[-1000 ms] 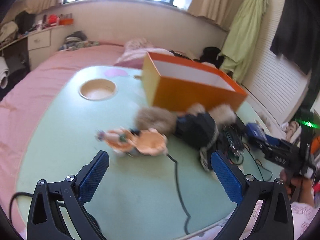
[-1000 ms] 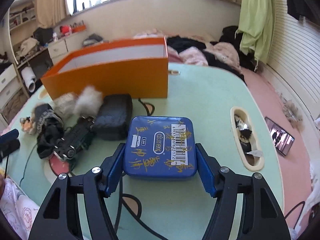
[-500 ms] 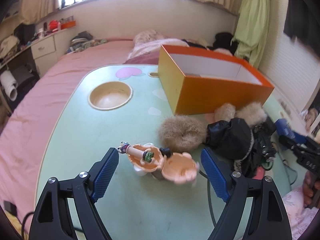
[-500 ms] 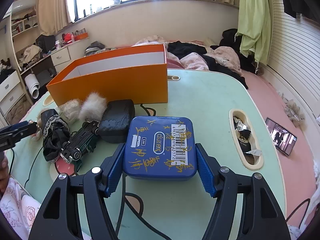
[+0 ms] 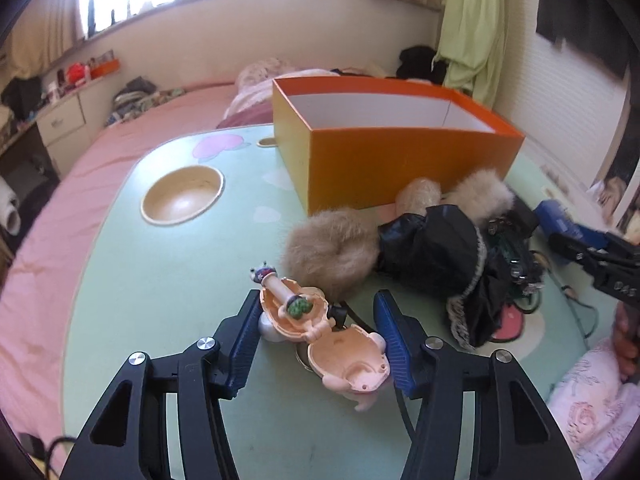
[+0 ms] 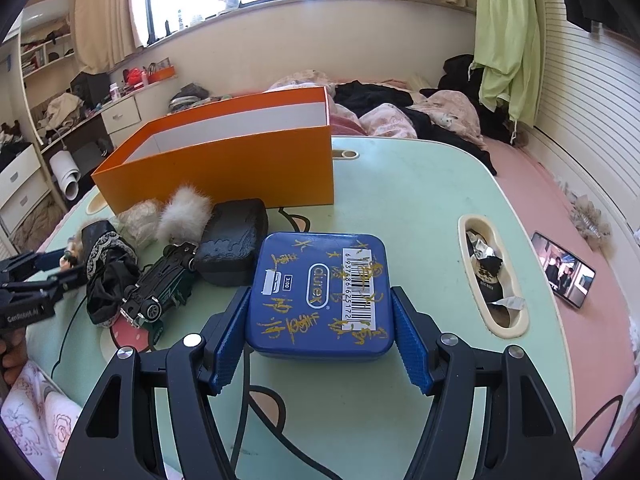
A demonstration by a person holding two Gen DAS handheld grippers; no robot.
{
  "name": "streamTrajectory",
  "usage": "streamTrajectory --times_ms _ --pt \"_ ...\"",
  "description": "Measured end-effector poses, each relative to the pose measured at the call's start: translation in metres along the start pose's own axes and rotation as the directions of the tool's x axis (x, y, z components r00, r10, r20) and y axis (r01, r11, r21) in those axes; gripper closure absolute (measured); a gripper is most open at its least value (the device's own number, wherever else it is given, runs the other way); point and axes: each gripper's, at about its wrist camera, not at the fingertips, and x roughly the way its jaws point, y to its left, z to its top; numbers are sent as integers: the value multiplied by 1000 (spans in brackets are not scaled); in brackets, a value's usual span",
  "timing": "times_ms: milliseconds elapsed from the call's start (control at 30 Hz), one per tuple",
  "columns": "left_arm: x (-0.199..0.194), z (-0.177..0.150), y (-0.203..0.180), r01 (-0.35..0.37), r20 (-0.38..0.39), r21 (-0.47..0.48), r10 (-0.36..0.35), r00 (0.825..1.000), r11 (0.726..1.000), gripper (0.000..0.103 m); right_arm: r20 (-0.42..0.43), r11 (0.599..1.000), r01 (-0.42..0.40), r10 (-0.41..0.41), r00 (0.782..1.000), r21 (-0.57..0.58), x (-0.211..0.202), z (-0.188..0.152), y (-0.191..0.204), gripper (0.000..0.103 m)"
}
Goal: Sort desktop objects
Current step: 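Grasp blue tin with right tool while left tool grasps orange figurine, then lower figurine into orange box with left tool while right tool places blue tin in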
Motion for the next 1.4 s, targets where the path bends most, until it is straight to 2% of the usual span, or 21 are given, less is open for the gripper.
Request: streamTrajectory --times_ms 167,333,467,600,733,867,1033,1100,1133,1200,1267,1333,1400 --pt "-15 -14 -2 -2 28 9 1 1000 1000 50 4 1000 -1 1 1000 4 -1 -1 -1 36" --pt "-48 -14 -11 11 135 34 -16 991 999 50 26 1000 -2 2 1000 5 -6 -1 -2 36" --pt "-66 6 -17 42 189 34 -47 981 999 50 70 1000 -21 21 997 -1 -17 3 -1 36" --pt "-71 44 -30 58 228 71 -73 971 996 50 104 998 -70 70 992 -4 -27 20 3 36" --pt "-53 88 -49 54 225 127 -82 971 990 50 129 996 -82 84 988 -20 -27 58 10 36" --pt "-11 130 -52 61 164 90 -75 984 994 50 103 997 -82 82 991 -1 -4 98 14 36" --pt "42 152 -59 -12 101 68 6 995 998 49 41 999 -45 45 998 10 42 130 22 36" --pt "52 152 -64 -36 84 78 29 996 996 42 1 1000 6 -6 1000 12 62 135 24 34" --pt "53 151 -66 -55 89 84 47 995 995 36 9 1000 22 -22 1000 15 65 136 24 32" --pt "42 144 -68 -87 134 82 76 988 993 32 27 999 32 -32 999 20 64 136 25 32" --pt "26 137 -67 -70 173 77 56 983 995 16 33 999 25 -26 999 33 57 134 25 31" --pt "8 129 -64 -43 196 72 29 980 996 11 68 999 -2 -1 998 42 42 128 22 26" --pt "-6 121 -61 -22 208 75 6 978 997 10 101 999 -12 8 995 38 27 123 22 23"
